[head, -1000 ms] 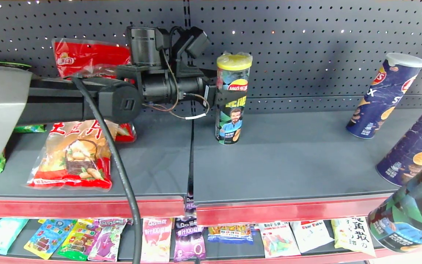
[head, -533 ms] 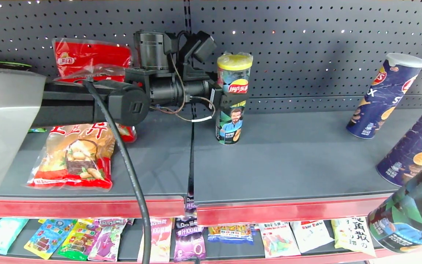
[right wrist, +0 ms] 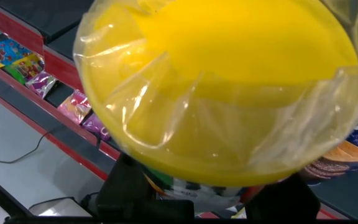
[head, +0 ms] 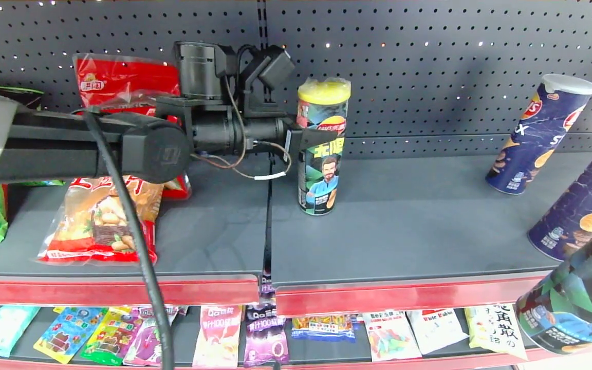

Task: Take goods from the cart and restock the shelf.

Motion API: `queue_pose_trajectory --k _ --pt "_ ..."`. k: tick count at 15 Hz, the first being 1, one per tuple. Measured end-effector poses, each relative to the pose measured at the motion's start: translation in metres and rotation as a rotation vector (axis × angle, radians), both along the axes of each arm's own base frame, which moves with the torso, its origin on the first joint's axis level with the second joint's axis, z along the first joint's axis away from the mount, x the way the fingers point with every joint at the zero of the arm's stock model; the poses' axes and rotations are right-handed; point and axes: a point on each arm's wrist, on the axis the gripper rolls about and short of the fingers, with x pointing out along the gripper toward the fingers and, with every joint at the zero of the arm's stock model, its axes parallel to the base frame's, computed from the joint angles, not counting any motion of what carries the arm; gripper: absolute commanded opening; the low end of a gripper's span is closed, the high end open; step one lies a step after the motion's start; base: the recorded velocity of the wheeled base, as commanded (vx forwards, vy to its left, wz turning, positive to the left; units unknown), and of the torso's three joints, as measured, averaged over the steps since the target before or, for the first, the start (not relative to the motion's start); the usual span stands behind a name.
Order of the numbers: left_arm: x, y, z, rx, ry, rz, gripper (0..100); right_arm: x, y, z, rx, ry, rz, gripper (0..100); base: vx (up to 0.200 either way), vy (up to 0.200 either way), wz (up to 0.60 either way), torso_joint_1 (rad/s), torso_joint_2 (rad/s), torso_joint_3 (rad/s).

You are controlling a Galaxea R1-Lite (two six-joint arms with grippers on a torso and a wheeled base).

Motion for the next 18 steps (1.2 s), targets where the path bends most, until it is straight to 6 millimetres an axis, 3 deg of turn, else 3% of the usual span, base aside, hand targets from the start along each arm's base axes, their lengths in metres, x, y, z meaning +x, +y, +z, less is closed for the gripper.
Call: queue_pose_trajectory --k 6,18 --pt "-0.042 0.022 0.009 0.003 -0.007 -0.172 0 0.001 0.000 -0.001 -0.002 0.005 0.001 0 0.000 0.000 0.00 0.000 0.00 0.000" --pt "-0.066 0.019 -0.012 0.049 0.000 -0.279 0 0.000 0.000 -0.001 -0.001 0.004 0.000 0 0.000 0.000 0.00 0.000 0.00 0.000"
